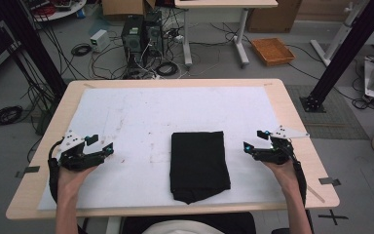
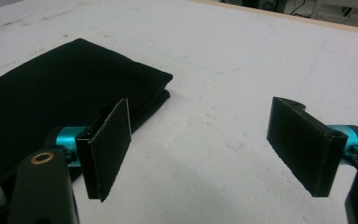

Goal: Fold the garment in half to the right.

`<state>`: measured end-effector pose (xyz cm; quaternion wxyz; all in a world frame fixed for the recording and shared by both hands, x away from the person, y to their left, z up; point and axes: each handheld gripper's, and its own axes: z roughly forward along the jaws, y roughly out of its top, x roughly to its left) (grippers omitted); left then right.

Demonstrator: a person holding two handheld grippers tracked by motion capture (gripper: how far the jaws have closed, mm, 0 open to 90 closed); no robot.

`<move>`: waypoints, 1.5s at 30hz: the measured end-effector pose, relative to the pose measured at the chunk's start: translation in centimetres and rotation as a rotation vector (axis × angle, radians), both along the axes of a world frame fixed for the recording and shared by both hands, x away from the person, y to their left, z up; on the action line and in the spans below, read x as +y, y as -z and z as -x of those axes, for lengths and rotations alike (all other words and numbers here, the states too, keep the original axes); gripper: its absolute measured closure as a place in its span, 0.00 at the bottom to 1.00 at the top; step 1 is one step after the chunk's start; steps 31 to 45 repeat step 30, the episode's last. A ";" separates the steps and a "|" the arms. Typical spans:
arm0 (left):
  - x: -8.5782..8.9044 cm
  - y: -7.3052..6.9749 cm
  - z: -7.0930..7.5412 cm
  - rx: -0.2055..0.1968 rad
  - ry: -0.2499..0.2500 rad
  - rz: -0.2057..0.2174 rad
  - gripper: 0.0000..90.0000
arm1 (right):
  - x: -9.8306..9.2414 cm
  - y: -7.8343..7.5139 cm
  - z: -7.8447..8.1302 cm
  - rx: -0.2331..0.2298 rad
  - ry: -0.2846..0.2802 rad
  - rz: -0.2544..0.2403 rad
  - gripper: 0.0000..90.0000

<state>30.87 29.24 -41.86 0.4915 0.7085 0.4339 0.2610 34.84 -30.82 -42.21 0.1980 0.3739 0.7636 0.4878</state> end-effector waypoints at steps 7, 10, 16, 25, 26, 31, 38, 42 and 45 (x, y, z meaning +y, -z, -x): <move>0.1 -0.1 0.3 -0.007 0.000 0.002 0.33 | 0.4 0.0 0.0 0.002 -0.009 0.006 0.24; 0.1 -0.1 0.4 -0.001 0.002 0.000 0.33 | 0.5 0.0 0.0 0.003 -0.014 0.011 0.24; 0.1 -0.1 0.4 -0.001 0.001 0.000 0.33 | 0.6 0.1 -0.1 0.008 -0.013 0.012 0.24; 0.2 0.1 0.3 -0.001 0.003 -0.004 0.33 | 0.6 0.1 -0.1 0.008 -0.012 0.015 0.24; 0.1 0.1 0.3 0.004 0.000 -0.001 0.33 | 0.6 0.1 -0.1 0.008 -0.012 0.015 0.24; 0.2 0.2 0.2 0.007 -0.001 -0.004 0.33 | 0.5 0.1 -0.2 0.009 -0.014 0.010 0.24; 0.2 0.2 0.2 0.007 -0.001 -0.004 0.33 | 0.5 0.1 -0.2 0.009 -0.014 0.010 0.24; 0.2 0.2 0.2 0.007 -0.001 -0.004 0.33 | 0.5 0.1 -0.2 0.009 -0.014 0.010 0.24; 0.2 0.2 0.2 0.007 -0.001 -0.004 0.33 | 0.5 0.1 -0.2 0.009 -0.014 0.010 0.24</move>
